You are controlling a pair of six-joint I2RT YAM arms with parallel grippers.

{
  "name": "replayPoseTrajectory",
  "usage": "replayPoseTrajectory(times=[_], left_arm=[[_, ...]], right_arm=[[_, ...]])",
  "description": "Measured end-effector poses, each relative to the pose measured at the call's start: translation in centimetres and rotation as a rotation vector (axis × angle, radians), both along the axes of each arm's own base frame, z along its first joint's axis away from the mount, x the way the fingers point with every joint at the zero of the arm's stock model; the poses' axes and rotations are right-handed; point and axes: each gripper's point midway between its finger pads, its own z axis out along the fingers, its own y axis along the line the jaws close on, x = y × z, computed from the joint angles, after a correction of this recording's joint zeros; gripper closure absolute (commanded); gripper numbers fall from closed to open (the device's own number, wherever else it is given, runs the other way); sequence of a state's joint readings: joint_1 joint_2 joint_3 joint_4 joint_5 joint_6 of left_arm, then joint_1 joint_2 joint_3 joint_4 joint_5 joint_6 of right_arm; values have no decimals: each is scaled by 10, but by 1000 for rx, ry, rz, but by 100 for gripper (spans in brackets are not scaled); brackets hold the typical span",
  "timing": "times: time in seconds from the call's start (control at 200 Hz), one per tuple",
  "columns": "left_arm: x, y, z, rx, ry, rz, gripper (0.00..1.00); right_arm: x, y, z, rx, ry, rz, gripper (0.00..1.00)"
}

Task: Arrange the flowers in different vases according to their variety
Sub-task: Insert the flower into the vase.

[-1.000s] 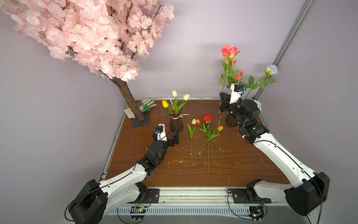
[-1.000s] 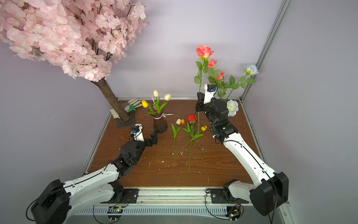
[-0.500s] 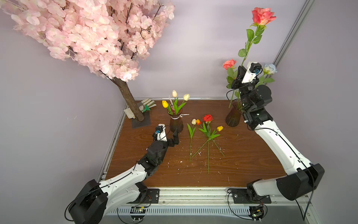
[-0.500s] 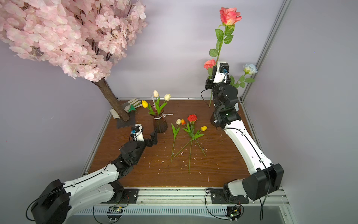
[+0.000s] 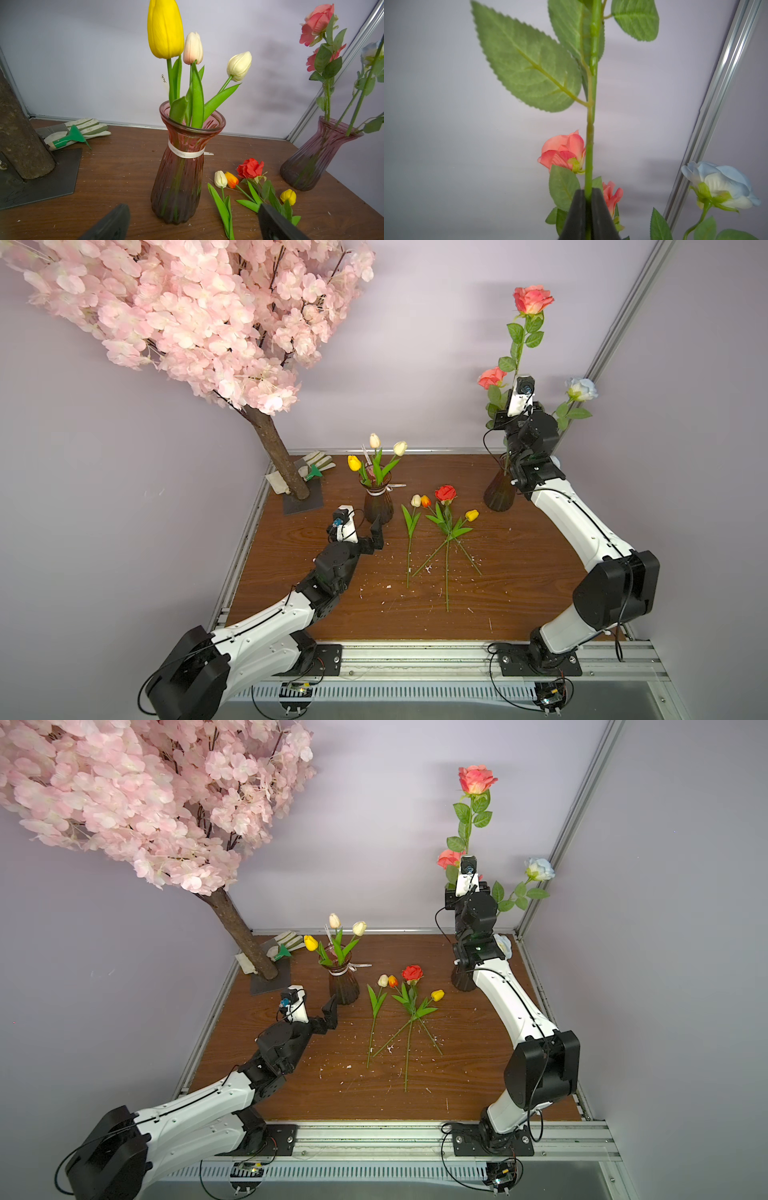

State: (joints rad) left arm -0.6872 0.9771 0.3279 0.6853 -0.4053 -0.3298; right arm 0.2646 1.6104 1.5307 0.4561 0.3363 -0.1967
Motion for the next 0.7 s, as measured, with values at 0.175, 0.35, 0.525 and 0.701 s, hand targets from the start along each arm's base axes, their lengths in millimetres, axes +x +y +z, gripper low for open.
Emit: replayPoseTrajectory(times=[0.175,0.35,0.525,0.701], left_arm=[[0,0,0,1,0,0,1],[0,0,0,1,0,0,1],[0,0,0,1,0,0,1],[0,0,0,1,-1,0,1]], right_arm=[[-3,-7,29,11,-60,-14,100],[-9,-15,56,25,-125,-26,100],[-2,-21,36,18,-107,-37,100],[14,-21,-24,-15,9,-37,100]])
